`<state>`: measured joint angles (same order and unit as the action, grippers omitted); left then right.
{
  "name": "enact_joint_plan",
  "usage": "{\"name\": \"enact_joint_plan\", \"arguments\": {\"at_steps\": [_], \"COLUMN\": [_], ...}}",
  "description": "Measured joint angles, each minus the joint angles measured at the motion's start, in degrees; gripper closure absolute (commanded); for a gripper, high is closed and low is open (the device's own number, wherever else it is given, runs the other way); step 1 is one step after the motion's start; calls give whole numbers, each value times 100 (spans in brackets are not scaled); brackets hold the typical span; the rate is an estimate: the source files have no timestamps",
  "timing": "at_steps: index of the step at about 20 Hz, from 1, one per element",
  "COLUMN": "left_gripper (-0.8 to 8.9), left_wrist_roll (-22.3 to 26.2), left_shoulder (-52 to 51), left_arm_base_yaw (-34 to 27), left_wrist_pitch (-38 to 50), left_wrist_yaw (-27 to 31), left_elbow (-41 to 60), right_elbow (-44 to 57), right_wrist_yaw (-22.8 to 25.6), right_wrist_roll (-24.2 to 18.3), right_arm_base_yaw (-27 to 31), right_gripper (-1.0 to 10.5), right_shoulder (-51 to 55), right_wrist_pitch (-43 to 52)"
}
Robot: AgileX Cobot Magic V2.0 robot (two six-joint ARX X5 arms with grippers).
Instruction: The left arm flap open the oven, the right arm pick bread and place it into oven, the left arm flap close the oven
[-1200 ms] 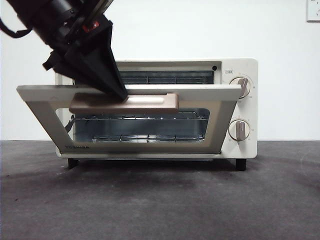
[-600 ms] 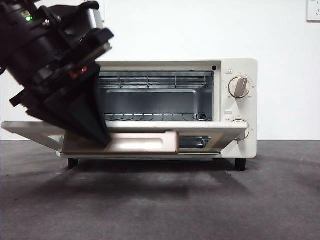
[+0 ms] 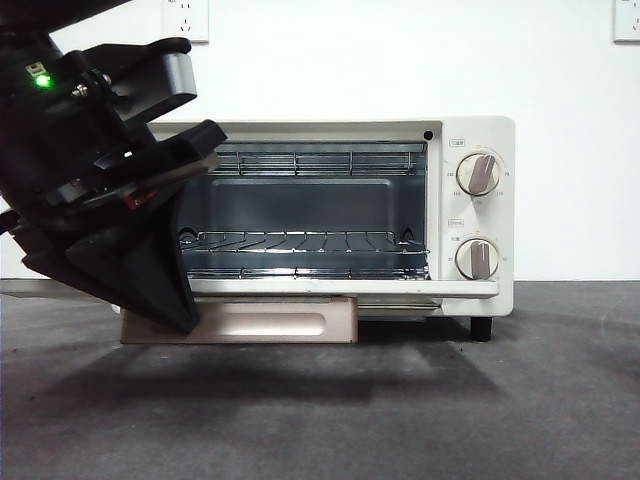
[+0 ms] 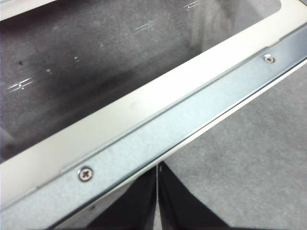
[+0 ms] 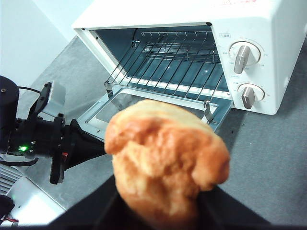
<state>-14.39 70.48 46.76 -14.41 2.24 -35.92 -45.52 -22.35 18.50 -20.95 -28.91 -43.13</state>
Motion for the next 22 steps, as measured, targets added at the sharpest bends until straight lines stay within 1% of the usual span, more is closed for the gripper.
{"name": "enact_joint_plan", "arguments": {"at_steps": [3, 6, 10, 13, 15, 17, 19, 22], "left_gripper": [798, 798, 798, 798, 798, 798, 798, 798], "left_wrist_roll": [0, 4, 4, 2, 2, 2, 2, 9], "left_shoulder": [-142, -557, -1491, -2297, -2741, -3117, -3418, -3823], "left_arm_base_yaw": [105, 153, 153, 153, 153, 151, 153, 151], "left_wrist_pitch": [-28, -173, -839, -1381, -1818, -2203, -2579, -3176], "left_wrist_yaw": [55, 129, 146, 157, 227, 278, 437, 743], "left_elbow": [0, 0, -33, -251, -540, -831, -1176, -1714], "right_elbow": [0, 0, 0, 0, 0, 0, 0, -4], "right_wrist_yaw": [2, 0, -39, -343, -463, -450, -400, -116], "right_wrist_roll": [0, 0, 0, 0, 26, 160, 376, 837], "right_arm_base_yaw": [0, 0, 0, -48, -238, -579, -977, -1451], "right_gripper": [812, 812, 812, 812, 812, 813, 816, 816], "right_shoulder": [0, -20, -313, -820, -1246, -1700, -2181, -3012], "right_wrist_pitch": [2, 2, 2, 120, 483, 1038, 1770, 2955]}}
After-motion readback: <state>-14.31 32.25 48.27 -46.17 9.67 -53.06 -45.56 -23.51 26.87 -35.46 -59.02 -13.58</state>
